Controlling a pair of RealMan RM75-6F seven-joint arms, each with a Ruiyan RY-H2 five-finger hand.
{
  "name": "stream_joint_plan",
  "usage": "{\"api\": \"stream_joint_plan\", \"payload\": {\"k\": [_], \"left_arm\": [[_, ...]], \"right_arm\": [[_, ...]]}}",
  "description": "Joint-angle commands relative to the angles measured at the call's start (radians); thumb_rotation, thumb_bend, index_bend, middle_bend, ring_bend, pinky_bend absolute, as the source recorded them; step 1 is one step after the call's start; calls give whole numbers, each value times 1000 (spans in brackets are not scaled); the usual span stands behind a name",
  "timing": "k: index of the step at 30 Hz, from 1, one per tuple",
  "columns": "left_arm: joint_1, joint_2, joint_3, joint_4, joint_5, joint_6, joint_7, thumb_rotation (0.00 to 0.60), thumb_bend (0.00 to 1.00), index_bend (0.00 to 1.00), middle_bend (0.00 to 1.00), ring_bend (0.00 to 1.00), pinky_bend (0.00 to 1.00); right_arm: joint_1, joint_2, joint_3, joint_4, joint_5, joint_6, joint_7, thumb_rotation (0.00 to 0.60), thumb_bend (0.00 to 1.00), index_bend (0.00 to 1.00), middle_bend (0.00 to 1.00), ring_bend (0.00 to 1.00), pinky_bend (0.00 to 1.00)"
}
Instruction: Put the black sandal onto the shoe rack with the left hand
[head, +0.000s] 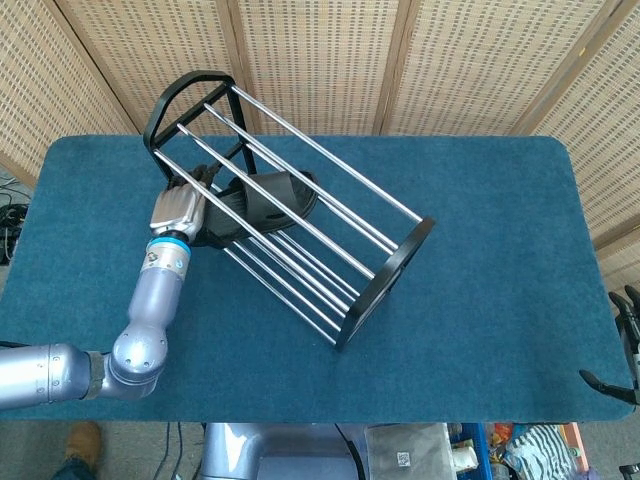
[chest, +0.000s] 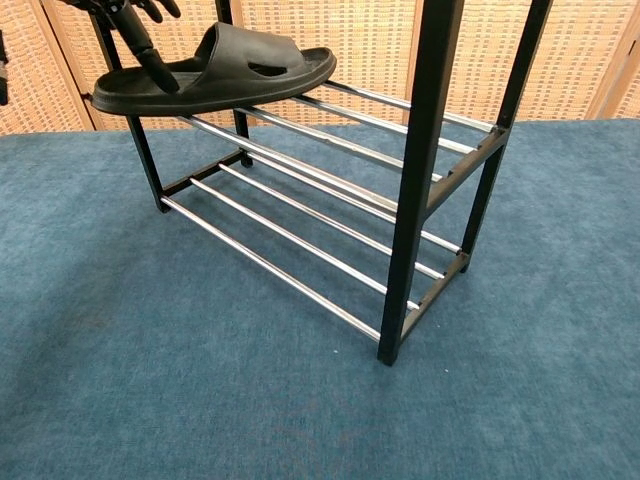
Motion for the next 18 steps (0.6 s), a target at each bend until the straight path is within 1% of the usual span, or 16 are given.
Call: {"api": "stream_joint_plan", "payload": {"k": [1, 4, 7, 9, 11, 14, 15, 18], "left_arm": [[35, 47, 20, -47, 19, -34, -14, 600, 149, 0, 0, 0, 0], [81, 104, 42, -97, 59, -80, -33, 600, 150, 0, 0, 0, 0], [167, 173, 78, -147, 181, -164, -96, 600, 150, 0, 0, 0, 0], [238, 212, 100, -174, 306, -224, -165, 600, 149, 0, 0, 0, 0], [317, 243, 114, -196, 458, -265, -251, 600, 149, 0, 0, 0, 0], [430, 279, 143, -222, 686, -288, -367, 600, 149, 0, 0, 0, 0], [453, 288, 153, -227, 730, -291, -390, 600, 149, 0, 0, 0, 0], [552, 338, 205, -236, 910, -324, -487, 600, 149, 0, 0, 0, 0]], "right_arm": [[-1, 1, -1, 0, -3, 2, 1, 600, 0, 0, 0, 0, 0], [-3, 2, -3, -1, -7, 6, 4, 600, 0, 0, 0, 0, 0], [-6, 3, -6, -2, -15, 11, 5, 600, 0, 0, 0, 0, 0], [-7, 2, -8, -3, -21, 13, 0, 600, 0, 0, 0, 0, 0], [-7, 1, -11, -5, -25, 13, -5, 600, 0, 0, 0, 0, 0], [-10, -1, -15, -9, -35, 19, -16, 600, 0, 0, 0, 0, 0], [-10, -2, -16, -10, -38, 21, -19, 600, 0, 0, 0, 0, 0], [-13, -4, -21, -13, -49, 27, -26, 600, 0, 0, 0, 0, 0]]}}
